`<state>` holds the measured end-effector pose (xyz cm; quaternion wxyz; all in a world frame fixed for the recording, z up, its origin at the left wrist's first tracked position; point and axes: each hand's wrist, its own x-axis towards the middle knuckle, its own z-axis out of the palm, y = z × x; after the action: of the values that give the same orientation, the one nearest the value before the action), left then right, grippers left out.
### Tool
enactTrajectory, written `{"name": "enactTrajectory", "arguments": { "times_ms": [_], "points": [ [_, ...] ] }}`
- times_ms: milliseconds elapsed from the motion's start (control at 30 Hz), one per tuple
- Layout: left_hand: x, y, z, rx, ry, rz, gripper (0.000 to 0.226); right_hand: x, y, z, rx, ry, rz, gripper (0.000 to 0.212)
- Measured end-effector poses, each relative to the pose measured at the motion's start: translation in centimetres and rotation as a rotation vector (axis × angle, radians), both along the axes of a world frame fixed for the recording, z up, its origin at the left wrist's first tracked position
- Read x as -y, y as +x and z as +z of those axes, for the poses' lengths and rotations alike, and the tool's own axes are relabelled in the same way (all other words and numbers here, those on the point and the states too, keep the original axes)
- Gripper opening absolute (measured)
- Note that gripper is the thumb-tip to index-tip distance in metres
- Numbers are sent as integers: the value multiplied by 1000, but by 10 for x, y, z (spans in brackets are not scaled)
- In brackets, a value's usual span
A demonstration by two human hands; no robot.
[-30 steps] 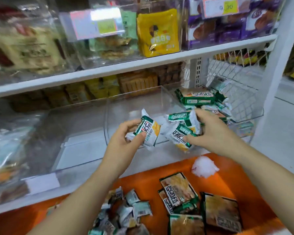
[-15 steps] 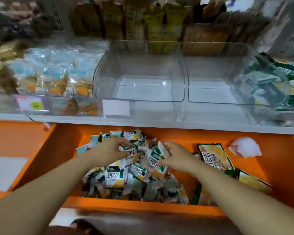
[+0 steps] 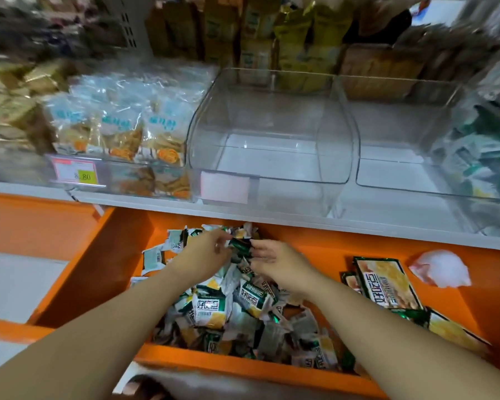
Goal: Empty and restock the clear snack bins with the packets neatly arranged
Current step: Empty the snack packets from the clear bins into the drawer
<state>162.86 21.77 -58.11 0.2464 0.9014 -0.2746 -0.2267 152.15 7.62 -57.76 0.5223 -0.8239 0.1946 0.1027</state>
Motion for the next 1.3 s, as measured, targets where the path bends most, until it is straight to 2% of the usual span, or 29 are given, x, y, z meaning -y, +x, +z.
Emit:
{"name": "enactTrajectory", "arguments": {
  "times_ms": [100, 200, 300, 433, 567, 700, 800, 900, 967, 1067, 1200, 1300],
  "points": [
    [11, -22, 18, 20, -24, -89, 33, 24, -28, 21, 5, -14, 28, 43],
    [33, -51, 43, 59, -132, -172, 31, 52, -61, 49, 52, -69, 18, 35],
    [68, -81, 69, 80, -223, -260, 26, 83, -95, 79, 118, -90, -47, 26],
    [125, -123, 104, 97, -355, -396, 24, 127, -147, 114, 230, -151, -156, 25],
    [187, -158, 137, 151, -412, -554, 21, 180, -201, 131, 364, -185, -385, 24],
    [251, -180, 169, 184, -418, -701, 19, 238, -244, 124, 555, -185, -740, 20],
    [301, -191, 185, 207, -437, -763, 19, 277, -262, 114, 545, -244, -942, 27],
    [359, -198, 193, 241, -398, -836, 17, 314, -278, 107, 469, -422, -994, 39],
    [396, -198, 192, 260, -372, -857, 18, 333, -288, 104, 432, -465, -992, 44],
    [447, -192, 184, 434, -235, -849, 37, 353, -302, 94, 406, -426, -983, 44],
    [500, -168, 162, 603, 101, -745, 75, 366, -308, 82, 443, -375, -999, 38],
    [519, -163, 154, 619, 149, -661, 78, 369, -307, 80, 477, -337, -993, 34]
  ]
}}
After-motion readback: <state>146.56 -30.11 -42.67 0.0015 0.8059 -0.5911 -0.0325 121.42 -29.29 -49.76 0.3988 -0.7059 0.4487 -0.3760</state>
